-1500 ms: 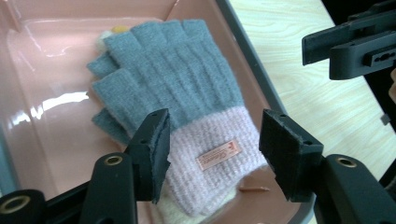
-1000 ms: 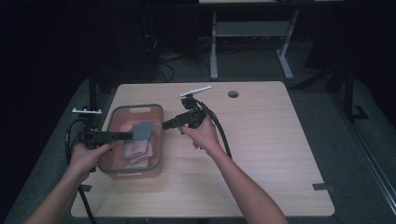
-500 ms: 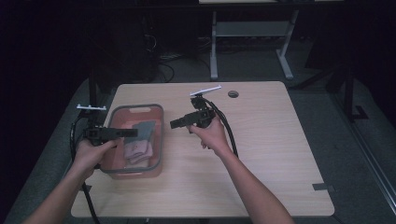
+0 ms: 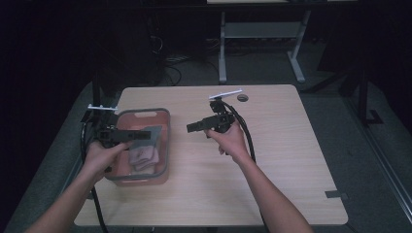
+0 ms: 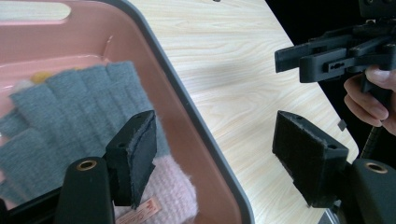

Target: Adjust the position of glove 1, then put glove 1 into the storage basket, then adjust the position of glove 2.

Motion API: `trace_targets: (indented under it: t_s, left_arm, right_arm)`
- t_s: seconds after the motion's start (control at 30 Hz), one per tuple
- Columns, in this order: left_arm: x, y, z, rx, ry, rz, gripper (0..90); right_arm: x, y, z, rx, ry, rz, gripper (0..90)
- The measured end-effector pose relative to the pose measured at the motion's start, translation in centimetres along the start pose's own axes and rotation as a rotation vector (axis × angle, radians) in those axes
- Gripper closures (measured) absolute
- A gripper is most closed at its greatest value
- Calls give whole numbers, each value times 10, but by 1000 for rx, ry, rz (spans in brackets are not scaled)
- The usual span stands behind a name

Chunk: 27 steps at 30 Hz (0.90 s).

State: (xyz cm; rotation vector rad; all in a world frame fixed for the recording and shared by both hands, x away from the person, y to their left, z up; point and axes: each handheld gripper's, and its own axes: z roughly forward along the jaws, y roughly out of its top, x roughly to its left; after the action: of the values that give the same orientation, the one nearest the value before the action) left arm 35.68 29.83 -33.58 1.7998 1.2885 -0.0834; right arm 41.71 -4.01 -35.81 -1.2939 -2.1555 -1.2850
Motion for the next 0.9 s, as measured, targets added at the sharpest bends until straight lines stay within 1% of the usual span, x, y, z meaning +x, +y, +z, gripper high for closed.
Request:
trace_targets:
  t_s: [0.1,0.2,0.23,0.33,0.43,0.5,0.6,0.67,0.83,0.9]
  left_arm:
    - [-5,3,3,3,-14,14,304]
    - [-10,5,6,5,-28,22,307]
    - [-13,6,7,3,-29,31,307]
    - [-19,9,11,0,-41,42,306]
    - [-26,10,16,11,-49,55,305]
    - [-29,10,19,17,-52,65,305]
    - [-33,10,24,26,-61,76,304]
    - [-35,11,27,31,-65,83,304]
    - [-41,12,35,42,-81,95,304]
    - [-43,13,39,46,-87,95,303]
  right_arm:
    - [-4,-2,-5,-6,-4,10,490]
    - [-7,-4,-10,8,-10,20,496]
    - [-8,-5,-12,8,-11,18,495]
    - [-10,-7,-20,-1,-17,17,486]
    - [-13,-9,-27,-7,-28,24,486]
    - [-15,-12,-33,-22,-31,22,485]
    - [-19,-17,-40,-40,-29,44,483]
    - [-21,-20,-43,-44,-36,44,482]
    - [-27,-25,-48,-48,-41,67,481]
    - [-29,-25,-49,-51,-45,65,481]
